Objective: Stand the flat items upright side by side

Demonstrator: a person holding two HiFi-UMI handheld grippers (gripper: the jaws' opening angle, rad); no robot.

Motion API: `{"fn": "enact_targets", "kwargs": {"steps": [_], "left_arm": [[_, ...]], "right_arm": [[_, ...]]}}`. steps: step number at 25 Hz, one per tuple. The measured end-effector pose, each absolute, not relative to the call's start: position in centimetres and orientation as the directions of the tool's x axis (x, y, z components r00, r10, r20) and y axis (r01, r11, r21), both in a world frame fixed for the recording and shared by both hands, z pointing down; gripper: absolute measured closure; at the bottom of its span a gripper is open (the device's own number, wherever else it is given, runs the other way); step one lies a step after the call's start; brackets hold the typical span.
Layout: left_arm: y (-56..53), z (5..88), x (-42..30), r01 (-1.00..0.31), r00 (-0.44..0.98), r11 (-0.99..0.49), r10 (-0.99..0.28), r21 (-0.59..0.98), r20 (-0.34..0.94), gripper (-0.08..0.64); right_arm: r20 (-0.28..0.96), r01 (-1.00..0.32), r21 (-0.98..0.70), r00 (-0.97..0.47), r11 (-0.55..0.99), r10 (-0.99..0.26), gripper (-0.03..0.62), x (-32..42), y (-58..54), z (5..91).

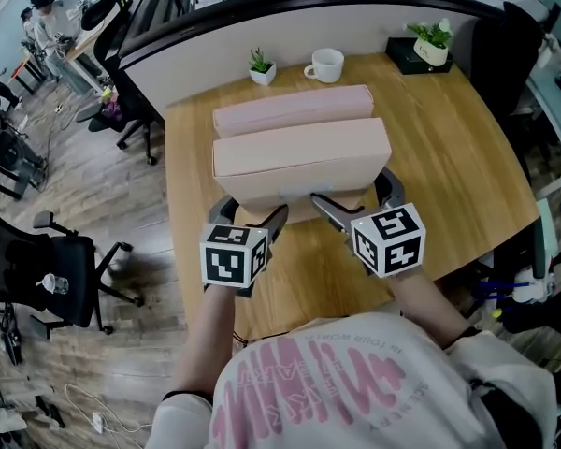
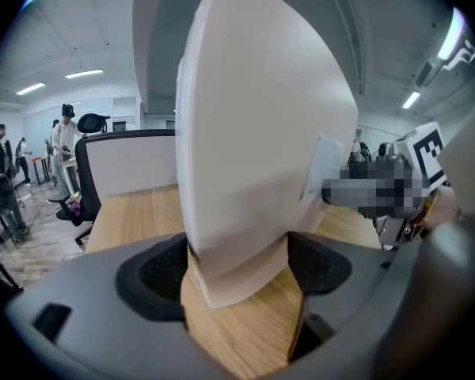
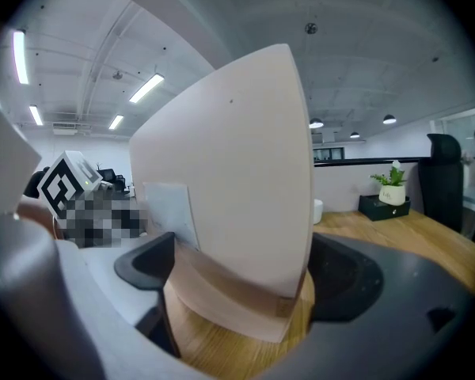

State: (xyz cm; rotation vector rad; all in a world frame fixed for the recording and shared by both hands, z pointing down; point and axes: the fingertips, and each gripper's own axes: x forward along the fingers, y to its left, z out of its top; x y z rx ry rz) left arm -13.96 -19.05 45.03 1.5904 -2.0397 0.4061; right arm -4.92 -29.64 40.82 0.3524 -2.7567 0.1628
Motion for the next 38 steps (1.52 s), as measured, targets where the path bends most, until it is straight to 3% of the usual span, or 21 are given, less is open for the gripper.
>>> {"fn": "enact_targets", "kwargs": {"steps": [13, 38], "left_arm": [[-19.2, 45.0, -14.1, -0.965, -0.179, 0.257, -0.796, 0.056, 0.578, 0.167], [-19.3, 43.9, -14.2, -0.956, -0.245, 0.294, -0.813, 0.008, 0.529, 0.179]], "right_arm": [[0.400, -0.279, -0.078, -0.888, 0.957, -0.226, 0.072, -5.0, -29.9, 40.9], [0.382, -0.181, -0.040, -0.911, 0.983, -0.153, 0.078, -5.0, -31.6, 40.2]]}}
